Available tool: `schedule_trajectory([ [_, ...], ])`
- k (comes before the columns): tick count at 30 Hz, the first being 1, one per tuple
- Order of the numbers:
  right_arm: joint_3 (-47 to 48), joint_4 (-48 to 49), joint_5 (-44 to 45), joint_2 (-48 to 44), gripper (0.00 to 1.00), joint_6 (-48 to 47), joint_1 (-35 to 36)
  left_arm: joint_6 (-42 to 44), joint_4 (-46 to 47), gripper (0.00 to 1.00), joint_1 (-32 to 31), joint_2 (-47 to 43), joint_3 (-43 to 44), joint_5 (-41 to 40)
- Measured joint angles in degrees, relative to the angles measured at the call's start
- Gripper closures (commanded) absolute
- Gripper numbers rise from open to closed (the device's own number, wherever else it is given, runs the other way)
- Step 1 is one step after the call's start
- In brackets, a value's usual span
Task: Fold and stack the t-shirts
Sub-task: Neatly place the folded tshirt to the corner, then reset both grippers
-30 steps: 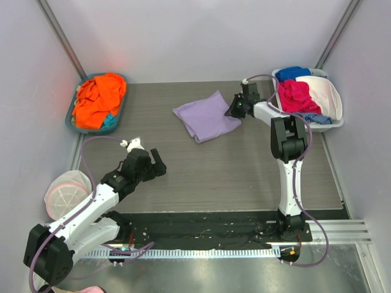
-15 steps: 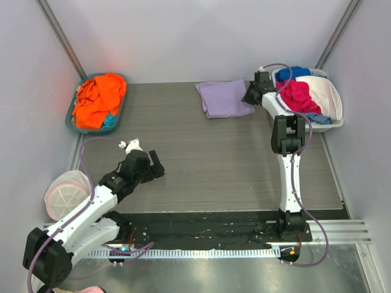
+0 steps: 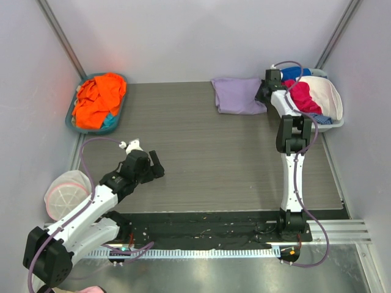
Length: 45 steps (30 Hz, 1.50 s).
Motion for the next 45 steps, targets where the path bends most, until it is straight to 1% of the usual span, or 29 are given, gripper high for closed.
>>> schedule_trajectory([
  [1,0.22,-0.15,0.00,0.11,0.91,-0.22,-0.02,0.00,0.00,0.15,0.00,0.00,0.00,0.00],
  [2,0.55,-0.37,0.00,0.28,0.86,-0.50,-0.07,0.02,0.00,0.15,0.00,0.02,0.00,0.00],
  [4,0.81,-0.44,-0.04,0.39,0.82,-0.87,-0.17,0.02,0.02,0.15,0.00,0.17,0.00,0.00],
  [7,1.25,-0.35,-0.68,0.61,0.55,-2.03,-0.44,0.13,0.02,0.15,0.00,0.68,0.00,0.00],
  [8,1.44,-0.26,-1.16,0.61,0.43,-2.75,-0.37,0.20,0.02,0.15,0.00,0.76,0.00,0.00],
  [10,1.70,0.17,-2.62,0.61,0.32,-3.85,-0.02,0.24,0.02,0.15,0.00,0.87,0.00,0.00],
  [11,1.79,0.59,-3.48,0.59,0.23,-4.09,0.22,0.26,0.02,0.15,0.00,0.90,0.00,0.00],
  [12,1.79,0.94,-4.42,0.48,0.20,-4.50,0.37,0.31,0.04,0.16,0.00,0.90,0.00,0.00],
  [13,1.73,1.33,-5.86,0.28,0.15,-4.90,0.44,0.37,0.04,0.15,0.00,0.90,0.00,0.00],
  [16,0.11,2.43,-8.31,-1.40,0.09,-4.72,0.48,0.59,0.04,0.15,0.00,0.90,0.00,0.04],
  [23,-2.12,2.80,-10.56,-6.69,0.05,-3.67,-1.03,0.87,0.26,0.15,0.00,0.92,0.00,0.13],
  [28,-6.91,3.61,-8.48,-14.60,0.04,-3.72,-2.10,0.96,0.76,0.15,0.00,1.27,0.00,0.72],
  [31,-11.43,4.48,-7.06,-20.50,0.04,-3.87,-2.38,1.14,0.85,0.14,0.00,1.68,0.35,0.94],
  [33,-18.43,5.99,-6.27,-26.84,0.04,-3.65,-2.19,1.29,0.98,0.13,0.00,1.88,0.96,0.92],
  [38,-42.53,10.38,-6.08,-46.86,0.03,-0.92,0.44,1.73,1.49,0.11,0.00,3.17,3.48,0.74],
  [42,-61.66,12.02,-4.72,-64.24,0.02,1.42,7.10,2.12,1.75,0.10,0.00,3.91,4.87,0.46],
  [45,-72.46,11.67,-4.02,-76.50,0.02,3.23,12.76,2.27,1.73,0.10,0.00,3.87,5.09,0.44],
])
